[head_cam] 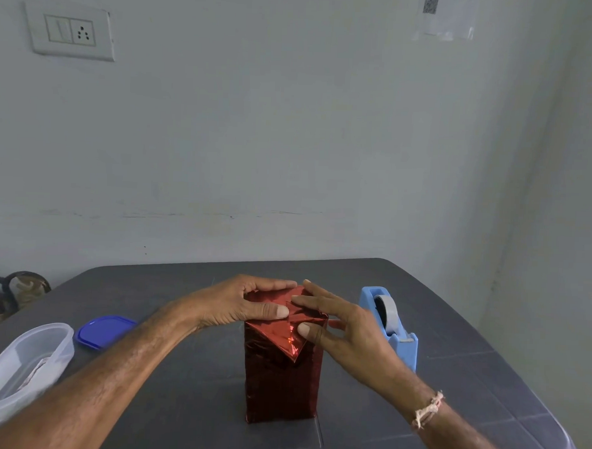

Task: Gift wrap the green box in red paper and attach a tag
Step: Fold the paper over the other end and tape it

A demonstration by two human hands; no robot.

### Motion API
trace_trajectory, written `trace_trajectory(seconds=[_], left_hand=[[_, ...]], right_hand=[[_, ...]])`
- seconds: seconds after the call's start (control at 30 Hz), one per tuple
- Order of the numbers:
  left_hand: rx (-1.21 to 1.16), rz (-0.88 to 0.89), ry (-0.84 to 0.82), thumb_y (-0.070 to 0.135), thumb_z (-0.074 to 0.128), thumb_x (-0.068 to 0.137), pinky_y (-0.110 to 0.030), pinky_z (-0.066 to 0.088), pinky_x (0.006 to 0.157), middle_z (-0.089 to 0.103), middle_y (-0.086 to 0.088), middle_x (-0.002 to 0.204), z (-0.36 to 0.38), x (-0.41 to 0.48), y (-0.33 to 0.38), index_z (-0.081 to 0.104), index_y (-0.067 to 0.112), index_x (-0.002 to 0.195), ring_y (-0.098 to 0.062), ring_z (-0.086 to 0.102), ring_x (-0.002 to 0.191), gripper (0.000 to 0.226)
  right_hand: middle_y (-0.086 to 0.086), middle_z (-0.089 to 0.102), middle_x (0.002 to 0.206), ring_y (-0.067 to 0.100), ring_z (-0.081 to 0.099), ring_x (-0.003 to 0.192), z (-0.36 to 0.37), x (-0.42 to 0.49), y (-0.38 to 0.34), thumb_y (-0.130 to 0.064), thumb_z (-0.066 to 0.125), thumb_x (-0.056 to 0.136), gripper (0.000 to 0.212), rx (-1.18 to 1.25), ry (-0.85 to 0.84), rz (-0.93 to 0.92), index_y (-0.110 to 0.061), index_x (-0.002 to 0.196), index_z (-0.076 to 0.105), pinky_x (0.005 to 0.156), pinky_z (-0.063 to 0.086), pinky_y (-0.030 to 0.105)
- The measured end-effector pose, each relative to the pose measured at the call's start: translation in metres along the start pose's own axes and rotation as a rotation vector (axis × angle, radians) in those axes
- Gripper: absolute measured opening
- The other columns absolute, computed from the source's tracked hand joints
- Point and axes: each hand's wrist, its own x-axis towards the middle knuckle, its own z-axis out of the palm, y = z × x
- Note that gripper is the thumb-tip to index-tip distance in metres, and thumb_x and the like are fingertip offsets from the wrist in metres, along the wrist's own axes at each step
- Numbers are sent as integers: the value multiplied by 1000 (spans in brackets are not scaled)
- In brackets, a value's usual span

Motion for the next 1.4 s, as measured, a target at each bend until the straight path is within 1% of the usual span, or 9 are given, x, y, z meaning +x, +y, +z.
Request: trace_trajectory(seconds=[0.43, 0.53, 0.63, 0.67, 0.8, 0.93, 1.1, 1.3, 1.4], left_hand=[[36, 24, 43, 58, 78, 79, -35, 46, 112, 60, 23, 140, 4, 0, -3, 59, 49, 137, -1, 56, 129, 62], [43, 28, 72, 55, 80, 77, -36, 47, 112, 61, 23, 138, 6, 0, -2, 60, 46, 137, -1, 58, 127, 63], [49, 33, 72, 60, 85, 70, -36, 48, 110, 63, 22, 135, 7, -1, -2, 61, 47, 136, -2, 60, 125, 70], [50, 33, 76, 59, 85, 70, -36, 49, 109, 64, 22, 134, 7, -1, -2, 61, 46, 135, -2, 60, 124, 71], [57, 44, 93, 53, 85, 71, -34, 52, 106, 65, 22, 132, 10, -2, -3, 62, 43, 136, 0, 62, 121, 70], [52, 53, 102, 63, 86, 66, -34, 52, 106, 66, 22, 131, 11, -3, -5, 62, 43, 136, 0, 62, 121, 77], [61, 60, 103, 68, 83, 62, -34, 53, 104, 66, 21, 130, 11, -1, -6, 63, 43, 134, -2, 63, 120, 79], [54, 50, 100, 50, 82, 73, -26, 54, 99, 65, 21, 130, 12, -4, -4, 61, 43, 135, -1, 62, 119, 66], [43, 53, 95, 50, 82, 74, -26, 53, 100, 64, 22, 132, 13, -4, -4, 60, 42, 138, 3, 61, 119, 68]], right_hand=[[-33, 38, 155, -9, 39, 141, 1, -1, 2, -45, 71, 90, 46, 15, 15, -20, -45, 135, 62, 117, 42, 37], [-32, 38, 155, -8, 39, 142, 2, -2, 3, -42, 72, 91, 46, 11, 12, -26, -43, 135, 62, 116, 43, 31], [-33, 38, 155, -7, 40, 141, 1, -2, 3, -40, 73, 90, 46, 22, 5, -26, -44, 135, 62, 110, 45, 19], [-33, 38, 155, -7, 41, 141, 1, -2, 3, -41, 73, 90, 46, 24, 5, -26, -45, 135, 62, 109, 45, 20], [-36, 38, 154, -9, 41, 140, 3, -2, 5, -42, 74, 89, 46, 57, 8, -26, -46, 134, 63, 114, 45, 37], [-33, 42, 153, -7, 45, 138, 3, -1, 5, -34, 77, 88, 47, 174, -18, -17, -40, 133, 65, 109, 51, 37], [-30, 45, 152, 4, 53, 136, 4, -4, 8, -25, 79, 88, 46, 298, -17, -16, -37, 131, 68, 102, 56, 38], [-29, 44, 153, 0, 48, 138, 3, -7, 9, -31, 78, 89, 41, 246, -14, -46, -42, 127, 70, 107, 52, 43], [-30, 44, 153, 2, 48, 139, 2, -5, 8, -41, 76, 88, 39, 219, -14, -48, -46, 126, 69, 108, 50, 48]])
